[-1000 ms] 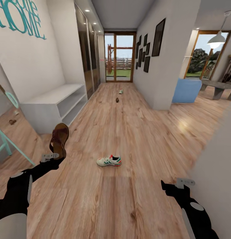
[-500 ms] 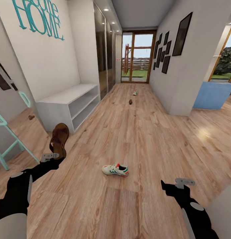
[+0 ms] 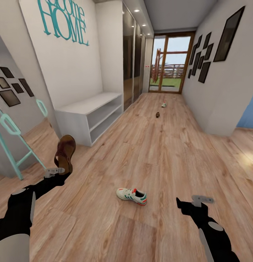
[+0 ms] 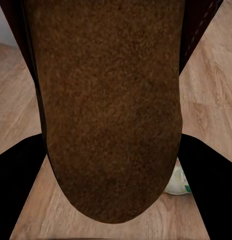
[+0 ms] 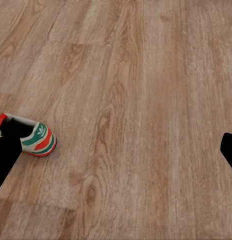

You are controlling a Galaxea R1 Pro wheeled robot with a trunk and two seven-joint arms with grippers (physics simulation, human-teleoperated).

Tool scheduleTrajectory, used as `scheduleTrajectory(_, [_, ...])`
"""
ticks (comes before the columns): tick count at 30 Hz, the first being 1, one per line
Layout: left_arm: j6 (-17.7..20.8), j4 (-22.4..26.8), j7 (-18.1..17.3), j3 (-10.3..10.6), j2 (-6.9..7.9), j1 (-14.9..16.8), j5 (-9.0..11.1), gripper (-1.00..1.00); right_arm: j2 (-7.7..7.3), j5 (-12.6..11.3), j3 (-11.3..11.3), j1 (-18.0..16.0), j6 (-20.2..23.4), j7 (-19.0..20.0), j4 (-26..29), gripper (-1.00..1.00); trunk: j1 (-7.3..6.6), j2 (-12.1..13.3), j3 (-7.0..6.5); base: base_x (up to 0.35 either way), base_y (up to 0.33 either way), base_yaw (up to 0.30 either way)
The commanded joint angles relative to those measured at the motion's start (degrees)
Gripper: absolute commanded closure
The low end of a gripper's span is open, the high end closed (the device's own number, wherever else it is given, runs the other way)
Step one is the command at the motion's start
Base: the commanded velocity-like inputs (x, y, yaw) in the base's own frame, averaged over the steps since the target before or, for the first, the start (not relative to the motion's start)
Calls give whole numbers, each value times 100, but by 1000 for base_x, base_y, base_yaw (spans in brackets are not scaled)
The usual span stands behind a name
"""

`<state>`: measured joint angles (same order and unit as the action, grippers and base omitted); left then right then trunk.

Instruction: Pick up the two gym shoes and the two sandals from the corridor floor and place them onto the hallstand (shoe rack) in the corridor, making sure they are on the rack and not on the floor. Arrange them so the two gym shoes are next to each other and the two sandals are next to each other.

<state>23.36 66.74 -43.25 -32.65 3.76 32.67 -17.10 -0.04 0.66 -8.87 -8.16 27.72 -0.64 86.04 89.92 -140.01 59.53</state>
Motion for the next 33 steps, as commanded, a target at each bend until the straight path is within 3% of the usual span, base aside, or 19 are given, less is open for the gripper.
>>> scheduleTrajectory(1, [31,5,-43,-13,-18,6,-31,100,1,5,-1,-1,32,-7,9,-100,-1,-2,3,17,-18,293])
scheduleTrajectory(21, [29,5,-43,-13,-75,8,-31,100,-4,4,-1,-1,32,-7,8,-100,-1,-2,-56,13,-9,293])
scheduleTrajectory(33, [29,5,-43,-13,-77,9,-31,100,-2,4,-1,-2,32,-7,9,-100,-1,-2,-92,161,-168,292])
